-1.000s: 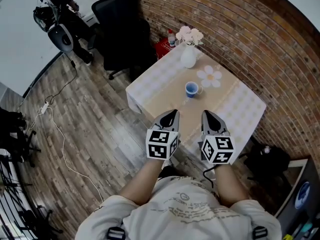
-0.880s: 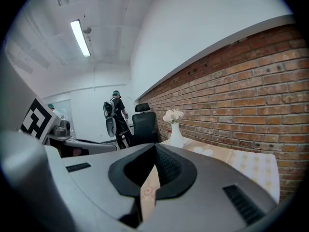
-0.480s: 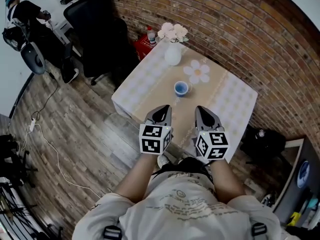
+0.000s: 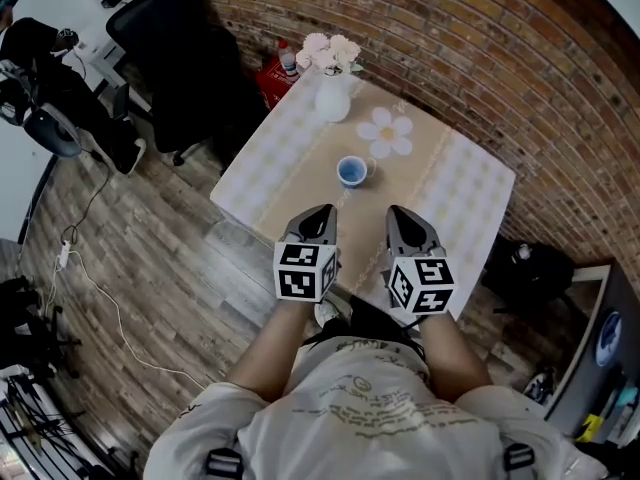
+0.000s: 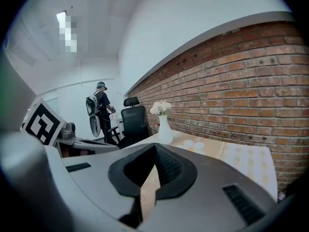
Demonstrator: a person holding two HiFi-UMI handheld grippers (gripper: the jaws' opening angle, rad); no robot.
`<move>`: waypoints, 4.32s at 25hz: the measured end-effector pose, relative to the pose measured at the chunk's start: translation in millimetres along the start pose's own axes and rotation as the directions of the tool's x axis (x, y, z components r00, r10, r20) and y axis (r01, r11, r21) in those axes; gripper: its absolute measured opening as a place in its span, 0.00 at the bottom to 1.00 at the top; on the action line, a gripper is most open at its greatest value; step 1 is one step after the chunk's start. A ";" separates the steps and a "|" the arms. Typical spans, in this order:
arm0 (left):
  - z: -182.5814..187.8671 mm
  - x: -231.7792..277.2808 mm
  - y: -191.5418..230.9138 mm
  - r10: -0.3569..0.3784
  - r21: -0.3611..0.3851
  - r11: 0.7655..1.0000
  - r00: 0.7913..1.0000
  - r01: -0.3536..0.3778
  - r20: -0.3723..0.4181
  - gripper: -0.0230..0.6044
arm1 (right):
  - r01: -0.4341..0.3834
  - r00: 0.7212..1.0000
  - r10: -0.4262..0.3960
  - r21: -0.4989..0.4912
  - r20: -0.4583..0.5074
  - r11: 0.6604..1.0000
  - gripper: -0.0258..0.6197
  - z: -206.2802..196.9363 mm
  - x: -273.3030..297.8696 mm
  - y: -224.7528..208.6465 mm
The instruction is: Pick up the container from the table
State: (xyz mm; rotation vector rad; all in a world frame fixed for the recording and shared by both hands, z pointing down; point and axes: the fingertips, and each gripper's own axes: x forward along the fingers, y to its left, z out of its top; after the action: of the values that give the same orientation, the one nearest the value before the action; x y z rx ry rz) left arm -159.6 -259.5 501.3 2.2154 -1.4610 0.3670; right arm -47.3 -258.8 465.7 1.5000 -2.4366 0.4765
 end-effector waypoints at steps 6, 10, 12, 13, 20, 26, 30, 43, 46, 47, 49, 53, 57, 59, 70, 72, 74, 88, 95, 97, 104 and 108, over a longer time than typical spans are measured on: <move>-7.9 26.8 8.9 0.030 -0.005 1.000 0.999 -0.030 -0.029 0.04 | -0.016 1.000 0.016 0.004 -0.025 1.000 0.04 -2.5 15.0 -19.5; -9.8 47.6 10.3 0.031 0.002 1.000 0.999 -0.031 -0.037 0.04 | -0.012 0.999 0.012 0.009 -0.050 1.000 0.04 -6.9 24.1 -35.0; -9.8 57.9 11.6 0.032 0.020 0.999 0.999 -0.032 -0.039 0.05 | -0.005 0.998 0.006 0.010 -0.058 1.000 0.04 -9.2 28.5 -41.9; -10.1 62.8 11.5 0.030 0.032 0.999 0.999 -0.029 -0.041 0.07 | -0.001 0.998 0.002 0.011 -0.062 1.000 0.04 -10.6 29.9 -45.2; -22.9 92.5 10.3 0.037 0.106 0.994 0.997 -0.030 -0.061 0.46 | 0.029 0.995 -0.027 0.014 -0.094 0.999 0.04 -24.0 28.7 -67.4; -40.7 123.4 17.8 0.081 0.103 0.992 0.993 -0.071 -0.091 0.52 | 0.052 0.991 -0.050 0.015 -0.123 0.999 0.04 -36.3 24.9 -84.2; -51.6 139.9 25.1 0.116 0.106 0.989 0.987 -0.104 -0.108 0.53 | 0.065 0.988 -0.062 0.014 -0.143 0.998 0.04 -43.4 21.5 -93.3; -80.3 184.7 32.3 0.149 0.136 0.982 0.980 -0.131 -0.134 0.53 | 0.101 0.978 -0.098 0.005 -0.184 0.995 0.04 -55.8 24.7 -121.2; -81.8 190.3 33.1 0.157 0.136 0.981 0.979 -0.139 -0.131 0.53 | 0.109 0.975 -0.106 0.006 -0.194 0.994 0.04 -58.9 25.7 -126.1; -81.7 192.8 33.5 0.156 0.137 0.981 0.979 -0.138 -0.129 0.53 | 0.114 0.975 -0.110 0.007 -0.195 0.993 0.04 -59.2 26.4 -128.5; -81.0 198.6 34.0 0.151 0.138 0.981 0.980 -0.133 -0.129 0.53 | 0.123 0.973 -0.119 0.007 -0.195 0.992 0.04 -58.6 28.3 -133.8; -78.6 207.2 34.5 0.156 0.154 0.979 0.980 -0.136 -0.126 0.53 | 0.139 0.971 -0.135 0.006 -0.199 0.990 0.04 -58.1 29.9 -142.7; -77.1 213.5 37.0 0.159 0.152 0.978 0.980 -0.141 -0.116 0.53 | 0.150 0.967 -0.145 0.005 -0.208 0.989 0.04 -60.0 32.5 -146.1; -77.8 217.4 37.8 0.154 0.151 0.979 0.981 -0.136 -0.115 0.53 | 0.149 0.966 -0.145 0.003 -0.213 0.989 0.04 -61.8 34.0 -146.3; -67.0 210.8 35.6 0.127 0.121 0.985 0.990 -0.120 -0.059 0.52 | 0.155 0.964 -0.150 0.007 -0.219 0.988 0.04 -63.2 33.5 -144.0; -61.5 205.1 35.2 0.131 0.117 0.985 0.990 -0.124 -0.054 0.51 | 0.152 0.965 -0.147 0.007 -0.218 0.988 0.04 -63.6 33.2 -141.6; -53.7 197.1 35.9 0.143 0.112 0.984 0.988 -0.136 -0.054 0.51 | 0.149 0.967 -0.144 0.008 -0.212 0.989 0.04 -62.5 33.1 -138.9; -22.3 131.4 43.7 0.166 0.098 0.982 0.985 -0.161 -0.041 0.51 | 0.101 0.986 -0.099 0.006 -0.136 0.995 0.04 -43.4 30.1 -93.4; -0.8 72.7 24.6 0.122 0.125 0.985 0.992 -0.116 -0.041 0.51 | 0.079 0.994 -0.077 0.013 -0.083 0.997 0.04 -26.3 28.1 -61.6; 6.3 54.0 21.7 0.128 0.142 0.982 0.991 -0.121 -0.042 0.51 | 0.066 0.996 -0.065 0.012 -0.064 0.998 0.04 -19.1 29.2 -50.7; 26.0 -3.3 14.8 0.148 0.141 0.979 0.989 -0.147 -0.001 0.51 | -0.021 1.000 0.021 -0.003 0.015 1.000 0.04 7.4 30.4 -5.9; 23.6 -28.8 5.1 0.126 0.116 0.986 0.992 -0.124 -0.008 0.51 | -0.053 0.998 0.054 -0.016 0.034 0.998 0.04 15.2 21.3 15.5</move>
State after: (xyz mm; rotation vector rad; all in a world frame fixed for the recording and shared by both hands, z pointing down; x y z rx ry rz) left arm -176.5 -250.4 469.0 2.2093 -1.6127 0.5202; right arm -71.1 -275.7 457.3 1.4526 -2.5067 0.4455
